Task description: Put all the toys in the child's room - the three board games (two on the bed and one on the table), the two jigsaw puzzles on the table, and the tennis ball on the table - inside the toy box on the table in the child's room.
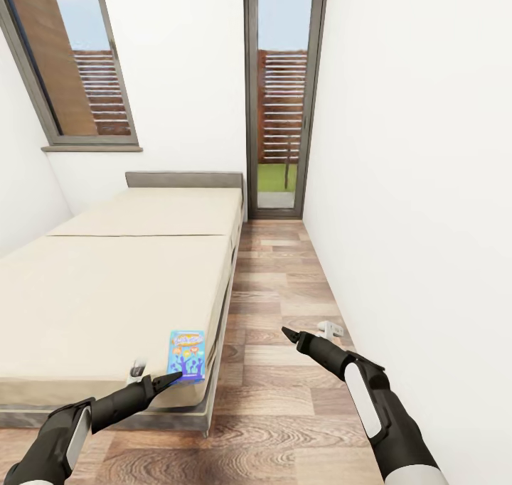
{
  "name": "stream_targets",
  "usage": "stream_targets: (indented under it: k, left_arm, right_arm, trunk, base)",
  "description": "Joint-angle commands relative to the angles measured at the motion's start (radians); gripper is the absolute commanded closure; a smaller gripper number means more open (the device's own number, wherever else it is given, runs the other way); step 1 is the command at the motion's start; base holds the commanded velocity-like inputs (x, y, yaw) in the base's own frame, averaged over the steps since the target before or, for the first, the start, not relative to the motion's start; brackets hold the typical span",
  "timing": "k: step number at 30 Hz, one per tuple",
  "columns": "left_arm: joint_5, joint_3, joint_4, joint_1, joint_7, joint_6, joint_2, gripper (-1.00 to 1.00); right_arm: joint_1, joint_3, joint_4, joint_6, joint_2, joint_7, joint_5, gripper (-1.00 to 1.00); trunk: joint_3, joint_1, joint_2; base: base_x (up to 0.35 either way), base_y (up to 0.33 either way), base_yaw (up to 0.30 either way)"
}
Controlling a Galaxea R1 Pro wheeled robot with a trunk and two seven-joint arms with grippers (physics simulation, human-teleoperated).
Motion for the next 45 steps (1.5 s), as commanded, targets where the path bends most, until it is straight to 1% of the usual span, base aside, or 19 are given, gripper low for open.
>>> stream_targets:
  k: [1, 10, 23, 32, 33, 34, 35, 37, 38, 39, 40, 41, 43, 44, 45]
  left_arm:
    - [-0.002, 0.001, 0.000, -0.001, -0.004, 0.007, 0.000, 1.00]
    - [-0.001, 0.002, 0.000, -0.001, -0.004, 0.007, 0.000, 1.00]
    - [-0.001, 0.001, 0.000, -0.001, -0.006, 0.007, 0.001, 1.00]
    - [-0.002, 0.001, -0.013, -0.002, -0.015, 0.015, 0.008, 1.00]
    - [-0.002, 0.001, -0.013, -0.002, -0.017, 0.018, 0.010, 1.00]
    - [-0.003, 0.000, -0.015, -0.003, -0.029, 0.036, 0.021, 1.00]
    - [-0.003, 0.000, -0.015, -0.003, -0.034, 0.044, 0.024, 1.00]
    - [-0.004, 0.000, -0.016, -0.003, -0.052, 0.065, 0.038, 1.00]
    - [-0.004, -0.001, -0.017, -0.003, -0.065, 0.075, 0.049, 1.00]
    - [-0.004, -0.001, -0.018, -0.004, -0.072, 0.078, 0.056, 1.00]
    - [-0.004, -0.001, -0.019, -0.004, -0.087, 0.083, 0.069, 1.00]
    - [-0.004, -0.002, -0.020, -0.004, -0.096, 0.085, 0.076, 1.00]
    - [-0.004, -0.002, -0.022, -0.004, -0.114, 0.088, 0.091, 1.00]
    - [-0.004, -0.002, -0.024, -0.004, -0.133, 0.090, 0.105, 1.00]
    - [-0.005, -0.002, -0.025, -0.004, -0.143, 0.091, 0.112, 1.00]
  right_arm:
    - [-0.001, -0.003, -0.001, 0.007, 0.001, 0.003, -0.004, -1.00]
    - [-0.001, -0.003, -0.001, 0.006, 0.002, 0.003, -0.004, -1.00]
    - [-0.001, -0.004, -0.001, 0.006, 0.001, 0.003, -0.004, -1.00]
    - [-0.001, -0.003, -0.001, 0.006, 0.001, 0.003, -0.004, -1.00]
    - [-0.001, -0.003, -0.001, 0.005, 0.002, 0.003, -0.004, -1.00]
    - [-0.001, -0.003, -0.001, 0.005, 0.002, 0.002, -0.003, -1.00]
    - [-0.001, -0.004, -0.001, 0.005, 0.002, 0.002, -0.003, -1.00]
    - [-0.001, -0.006, 0.000, 0.006, 0.002, 0.002, -0.004, -1.00]
    - [-0.001, -0.007, 0.000, 0.006, 0.001, 0.002, -0.004, -1.00]
    - [-0.001, -0.008, 0.000, 0.006, 0.001, 0.002, -0.004, -1.00]
    - [-0.001, -0.009, 0.001, 0.007, 0.001, 0.003, -0.004, -1.00]
    - [-0.001, -0.009, 0.001, 0.007, 0.001, 0.003, -0.004, -1.00]
    - [-0.001, -0.009, 0.001, 0.007, 0.001, 0.002, -0.004, -1.00]
    - [-0.001, -0.009, 0.001, 0.008, 0.001, 0.002, -0.004, -1.00]
    - [-0.001, -0.009, 0.001, 0.008, 0.001, 0.002, -0.004, -1.00]
  trunk:
    - [-0.001, 0.000, 0.000]
    - [-0.001, 0.000, 0.000]
    - [0.040, -0.050, 0.091]
    - [0.068, -0.085, 0.154]
    - [0.071, -0.088, 0.161]
    - [0.074, -0.092, 0.168]
    - [0.077, -0.096, 0.175]
    - [0.084, -0.104, 0.189]
    - [0.084, -0.104, 0.189]
    - [0.084, -0.104, 0.189]
    - [0.084, -0.104, 0.189]
    - [0.084, -0.104, 0.189]
    - [0.090, -0.111, 0.203]
    - [0.093, -0.115, 0.210]
    - [0.096, -0.119, 0.217]
  base:
    - [0.000, 0.000, 0.000]
    - [0.000, 0.000, 0.000]
    - [0.000, 0.000, 0.000]
    - [0.000, 0.000, 0.000]
    - [0.000, 0.000, 0.000]
    - [0.000, 0.000, 0.000]
    - [0.000, 0.000, 0.000]
    - [0.000, 0.000, 0.000]
    - [0.000, 0.000, 0.000]
    - [0.000, 0.000, 0.000]
    - [0.000, 0.000, 0.000]
    - [0.000, 0.000, 0.000]
    - [0.000, 0.000, 0.000]
    - [0.000, 0.000, 0.000]
    - [0.000, 0.000, 0.000]
